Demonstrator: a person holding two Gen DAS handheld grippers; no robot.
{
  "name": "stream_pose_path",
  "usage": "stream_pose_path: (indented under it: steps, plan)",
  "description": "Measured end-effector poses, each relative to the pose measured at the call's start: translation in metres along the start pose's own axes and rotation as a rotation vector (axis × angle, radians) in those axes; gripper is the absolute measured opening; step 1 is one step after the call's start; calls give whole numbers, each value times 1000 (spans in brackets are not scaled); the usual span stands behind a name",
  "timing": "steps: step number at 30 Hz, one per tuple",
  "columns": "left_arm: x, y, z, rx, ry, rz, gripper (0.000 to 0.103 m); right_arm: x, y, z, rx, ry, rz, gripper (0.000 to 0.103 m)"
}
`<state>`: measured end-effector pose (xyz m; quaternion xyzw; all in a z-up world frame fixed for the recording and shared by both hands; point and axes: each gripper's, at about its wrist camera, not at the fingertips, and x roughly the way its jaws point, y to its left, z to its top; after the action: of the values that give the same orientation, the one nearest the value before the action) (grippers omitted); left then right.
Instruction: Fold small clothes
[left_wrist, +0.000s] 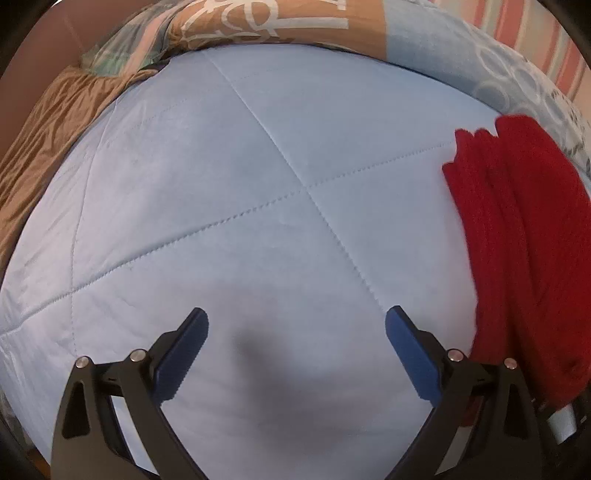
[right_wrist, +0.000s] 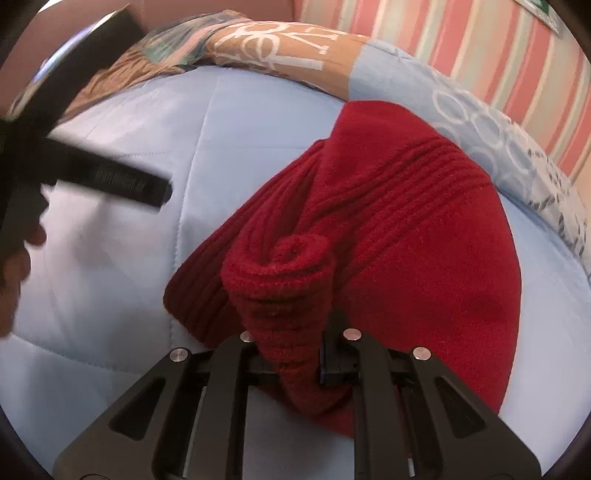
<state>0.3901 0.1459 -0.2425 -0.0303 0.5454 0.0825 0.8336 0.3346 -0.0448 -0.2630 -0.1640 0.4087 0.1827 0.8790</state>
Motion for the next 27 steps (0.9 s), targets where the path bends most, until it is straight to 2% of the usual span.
stream_pose_path:
  steps: [3, 8, 10, 12, 14, 17, 18, 19, 21, 23, 25, 27]
  plan:
    - [0, 3, -5, 16, -11, 21, 97, -3, 1, 9, 2, 0, -3, 13]
    - [-6, 18, -4, -6, -24, 25, 97, -31, 8, 30, 28, -79, -17, 13]
    - [-8, 27, 0, -13, -30, 37, 97, -23, 17, 32, 7, -59, -11, 13]
    - [-8, 36, 3, -24, -31, 44, 97, 4, 29, 22, -29, 15, -16, 13]
    - [-9, 44, 4, -34, -35, 52, 97, 15, 35, 11, -51, 39, -28, 14]
    - [-11, 54, 6, -38, -39, 67, 97, 8, 35, 13, -68, 19, -27, 26]
    - [-14, 54, 5, -40, -40, 72, 97, 4, 33, 15, -61, 20, -15, 41]
    - [-14, 59, 8, -42, -40, 73, 97, -1, 31, 16, -55, 19, -5, 60]
    - [-19, 60, 10, -34, -43, 78, 97, -20, 25, 17, -44, -7, 15, 82]
    - [-25, 59, 13, -15, -48, 75, 97, -40, 17, 17, -27, -43, 48, 83]
    - [-36, 53, 18, -2, -56, 31, 97, -63, -2, 14, 26, -62, 103, 83]
    - [-51, 34, 22, 25, -64, -37, 97, -76, -22, 9, 69, -66, 97, 83]
